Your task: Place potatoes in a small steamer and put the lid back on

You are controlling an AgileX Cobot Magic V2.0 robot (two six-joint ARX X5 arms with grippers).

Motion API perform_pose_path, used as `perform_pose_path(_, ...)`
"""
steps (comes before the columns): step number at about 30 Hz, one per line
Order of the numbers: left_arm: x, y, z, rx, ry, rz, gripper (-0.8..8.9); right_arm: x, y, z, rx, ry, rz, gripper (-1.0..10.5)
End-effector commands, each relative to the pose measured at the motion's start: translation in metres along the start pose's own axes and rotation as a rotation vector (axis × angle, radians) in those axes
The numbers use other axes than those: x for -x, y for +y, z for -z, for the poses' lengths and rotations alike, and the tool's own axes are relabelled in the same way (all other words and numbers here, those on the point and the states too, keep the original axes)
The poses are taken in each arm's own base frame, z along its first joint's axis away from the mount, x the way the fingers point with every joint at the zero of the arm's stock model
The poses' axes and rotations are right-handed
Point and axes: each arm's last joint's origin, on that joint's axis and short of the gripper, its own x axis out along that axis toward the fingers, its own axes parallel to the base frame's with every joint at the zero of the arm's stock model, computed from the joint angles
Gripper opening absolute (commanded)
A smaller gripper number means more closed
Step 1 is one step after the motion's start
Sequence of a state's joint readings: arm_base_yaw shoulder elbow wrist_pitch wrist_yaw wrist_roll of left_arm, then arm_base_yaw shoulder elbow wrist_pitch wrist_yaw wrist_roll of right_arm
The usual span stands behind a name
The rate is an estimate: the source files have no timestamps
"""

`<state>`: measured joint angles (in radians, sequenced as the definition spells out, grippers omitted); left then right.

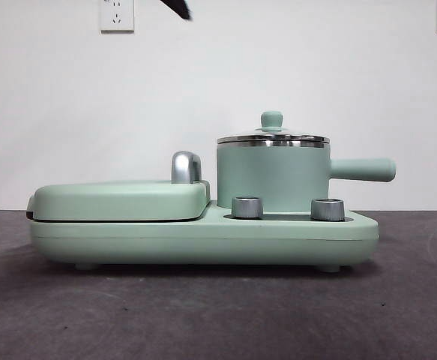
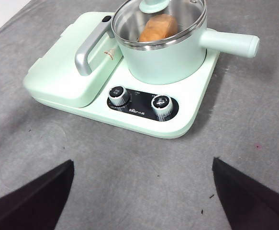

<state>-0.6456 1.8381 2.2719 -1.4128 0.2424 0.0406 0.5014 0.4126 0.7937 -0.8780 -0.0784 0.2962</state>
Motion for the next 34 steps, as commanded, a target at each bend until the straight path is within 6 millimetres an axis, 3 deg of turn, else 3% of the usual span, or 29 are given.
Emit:
perform_pose_path(1,0.011,-0.005,0.021,0.014,0.040,0.011,4.69,0.001,0.001,-0.002,-0.005,-0.014,-0.011,4.6)
perform_pose_path(11,0.035,-0.018,0.106,0.024,-0.057,0.039,4.65,0.001,0.003,-0.002,0.002,0.001,-0.055,4.6)
perform_pose_path(21,0.051,-0.023,0.187,0.049,-0.389,0.053,4.63,0.001,0.004,-0.002,0.002,0.013,-0.089,4.6)
perform_pose_path(27,0.045,-0.023,0.220,0.059,-0.490,0.067,4.63,0.001,0.005,-0.001,0.004,0.027,-0.137,4.6)
perform_pose_path(31,0.043,-0.022,0.229,0.071,-0.484,0.069,4.52,0.001,0.006,-0.001,0.026,0.032,-0.164,4.6)
perform_pose_path(32,0.043,-0.022,0.229,0.071,-0.481,0.069,4.17,0.001,0.006,-0.001,0.030,0.030,-0.165,4.6)
perform_pose_path(34,0.042,-0.022,0.229,0.072,-0.478,0.068,2.33,0.001,0.006,-0.001,0.029,0.030,-0.165,4.0)
